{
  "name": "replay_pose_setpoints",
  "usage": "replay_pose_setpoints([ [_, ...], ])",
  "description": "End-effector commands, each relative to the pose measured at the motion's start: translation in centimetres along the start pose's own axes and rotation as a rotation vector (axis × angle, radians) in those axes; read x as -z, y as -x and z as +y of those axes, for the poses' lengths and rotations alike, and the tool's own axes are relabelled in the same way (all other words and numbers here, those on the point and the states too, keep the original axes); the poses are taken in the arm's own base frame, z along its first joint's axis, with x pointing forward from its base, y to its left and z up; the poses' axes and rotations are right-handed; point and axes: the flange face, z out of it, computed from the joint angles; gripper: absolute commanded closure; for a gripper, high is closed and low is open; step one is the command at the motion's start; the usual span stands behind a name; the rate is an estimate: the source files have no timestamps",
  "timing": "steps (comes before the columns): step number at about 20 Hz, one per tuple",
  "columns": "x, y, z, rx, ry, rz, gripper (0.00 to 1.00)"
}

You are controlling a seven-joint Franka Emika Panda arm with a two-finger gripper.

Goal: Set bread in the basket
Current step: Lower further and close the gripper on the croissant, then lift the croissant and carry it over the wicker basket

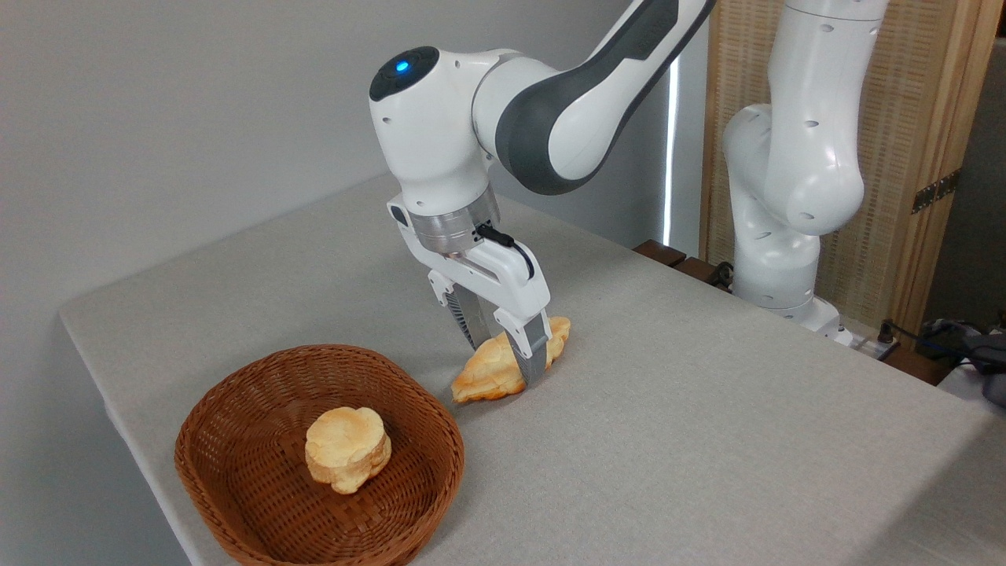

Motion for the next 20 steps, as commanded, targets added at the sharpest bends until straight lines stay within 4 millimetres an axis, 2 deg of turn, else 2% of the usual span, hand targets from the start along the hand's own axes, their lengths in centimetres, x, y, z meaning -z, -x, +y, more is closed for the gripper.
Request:
replay_pose_setpoints([
  [1,0.3,0.1,0.1,-0.013,-0.016,0.004,0.57],
  [9,0.5,0.1,0.1,-0.012,-0.018,0.009,0.55],
  [11,1.2,0.2,0.1,-0.012,-0.017,0.017,0.55],
  [14,3.5,0.1,0.1,-0.008,-0.018,0.025,0.55],
  [17,6.6,-0.5,1.9,-0.046,-0.032,0.046,0.52],
  [20,9.4,-1.3,2.7,-0.062,-0.056,0.089,0.52],
])
